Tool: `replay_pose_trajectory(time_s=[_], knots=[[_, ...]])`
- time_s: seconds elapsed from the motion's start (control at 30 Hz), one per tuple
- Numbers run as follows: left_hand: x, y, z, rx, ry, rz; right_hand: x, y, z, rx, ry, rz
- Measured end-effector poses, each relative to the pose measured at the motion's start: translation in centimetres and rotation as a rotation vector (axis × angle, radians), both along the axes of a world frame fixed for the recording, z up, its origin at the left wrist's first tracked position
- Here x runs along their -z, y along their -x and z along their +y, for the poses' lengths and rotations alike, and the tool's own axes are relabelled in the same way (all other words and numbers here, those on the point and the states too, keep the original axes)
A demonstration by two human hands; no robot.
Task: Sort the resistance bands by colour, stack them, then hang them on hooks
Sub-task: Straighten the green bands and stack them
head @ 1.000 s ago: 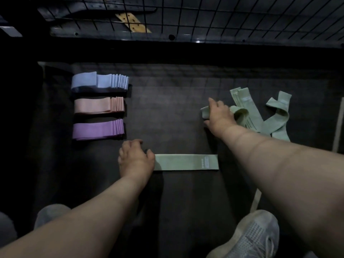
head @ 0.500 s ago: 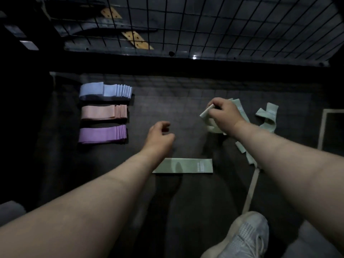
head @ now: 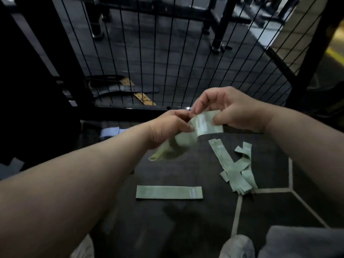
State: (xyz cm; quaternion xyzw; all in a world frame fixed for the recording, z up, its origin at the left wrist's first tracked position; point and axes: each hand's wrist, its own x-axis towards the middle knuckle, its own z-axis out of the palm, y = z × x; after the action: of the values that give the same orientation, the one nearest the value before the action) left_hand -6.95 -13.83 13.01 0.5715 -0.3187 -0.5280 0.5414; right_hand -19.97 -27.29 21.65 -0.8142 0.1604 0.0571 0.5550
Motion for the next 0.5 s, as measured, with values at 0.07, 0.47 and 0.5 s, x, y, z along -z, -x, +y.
replay_pose_trajectory(time_s=[0.07,0.47,0.5], knots=[[-2.1,-0.2,0.8,0.012,0.036,-0.047,-2.0,0.8,1.0,0.111,0.055,-0.054],[-6.1,0.1,4.4,0.019,0.052,-0.116,-1.3,3.8,3.0,0.757,-0.407,-0.270],[-5.5,0.1,4.7,0.027,0.015,-0.119,-1.1,3.8,3.0,0.765,-0.395,-0.282]])
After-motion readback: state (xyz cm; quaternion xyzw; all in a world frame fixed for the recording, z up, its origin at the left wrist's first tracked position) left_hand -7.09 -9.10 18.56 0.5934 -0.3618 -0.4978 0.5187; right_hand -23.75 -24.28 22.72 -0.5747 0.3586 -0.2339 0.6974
